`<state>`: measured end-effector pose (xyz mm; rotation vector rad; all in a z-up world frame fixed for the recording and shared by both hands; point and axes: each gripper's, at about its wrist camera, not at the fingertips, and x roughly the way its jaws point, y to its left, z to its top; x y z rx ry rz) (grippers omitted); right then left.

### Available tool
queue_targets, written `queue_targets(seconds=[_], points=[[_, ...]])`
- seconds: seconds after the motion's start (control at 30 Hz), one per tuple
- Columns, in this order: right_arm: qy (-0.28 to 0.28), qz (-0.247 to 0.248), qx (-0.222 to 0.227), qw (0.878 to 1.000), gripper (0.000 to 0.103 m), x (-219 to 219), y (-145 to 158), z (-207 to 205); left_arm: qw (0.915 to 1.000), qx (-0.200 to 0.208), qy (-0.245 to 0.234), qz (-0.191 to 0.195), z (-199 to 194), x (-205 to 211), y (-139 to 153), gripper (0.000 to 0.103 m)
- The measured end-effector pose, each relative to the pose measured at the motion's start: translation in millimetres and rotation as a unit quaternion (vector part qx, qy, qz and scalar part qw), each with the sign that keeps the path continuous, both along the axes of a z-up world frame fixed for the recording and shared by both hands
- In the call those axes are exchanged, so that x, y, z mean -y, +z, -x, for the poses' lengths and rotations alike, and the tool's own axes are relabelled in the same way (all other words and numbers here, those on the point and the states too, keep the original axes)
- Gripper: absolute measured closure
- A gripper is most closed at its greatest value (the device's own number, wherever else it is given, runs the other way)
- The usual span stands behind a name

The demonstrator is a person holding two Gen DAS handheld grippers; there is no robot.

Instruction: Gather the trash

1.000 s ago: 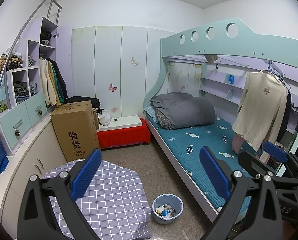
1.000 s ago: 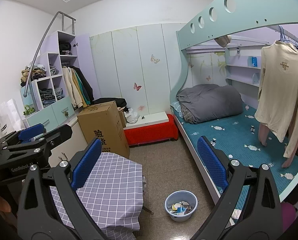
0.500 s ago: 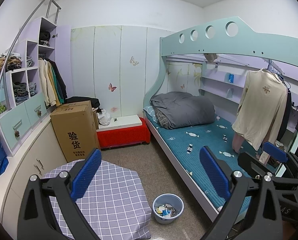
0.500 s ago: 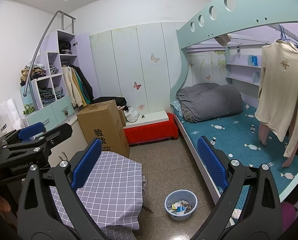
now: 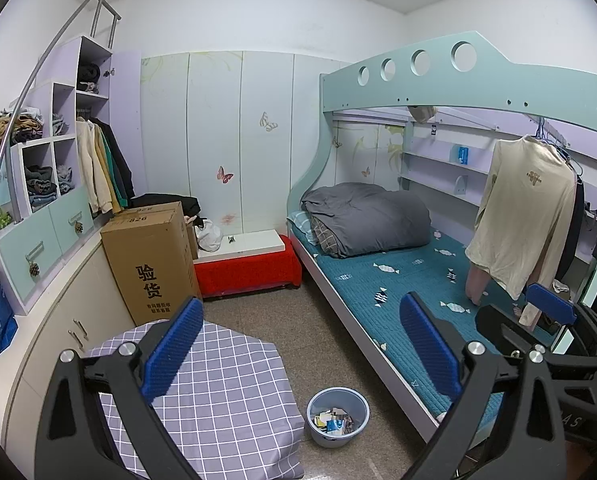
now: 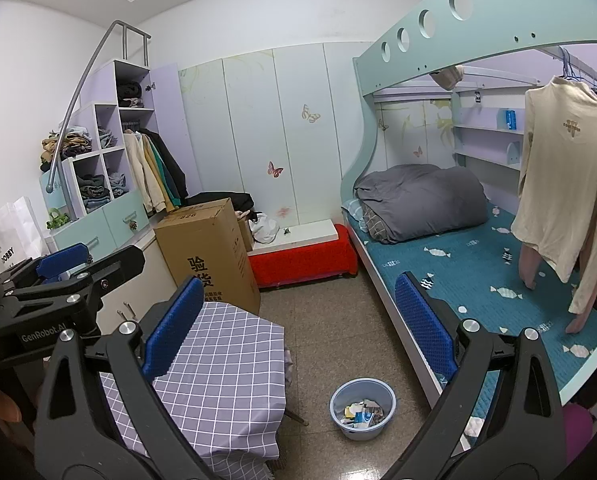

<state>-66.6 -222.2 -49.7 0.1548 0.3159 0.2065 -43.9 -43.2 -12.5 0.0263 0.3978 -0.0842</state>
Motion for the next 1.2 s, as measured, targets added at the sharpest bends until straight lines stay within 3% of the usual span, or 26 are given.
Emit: queue_targets(seconds=[1.2], points=[[0.000, 0.000, -0.005, 1.000, 0.009, -1.1, -9.5, -5.1, 1.0000, -0.001, -0.001, 0.001, -2.9, -4.7, -2.5, 0.006]])
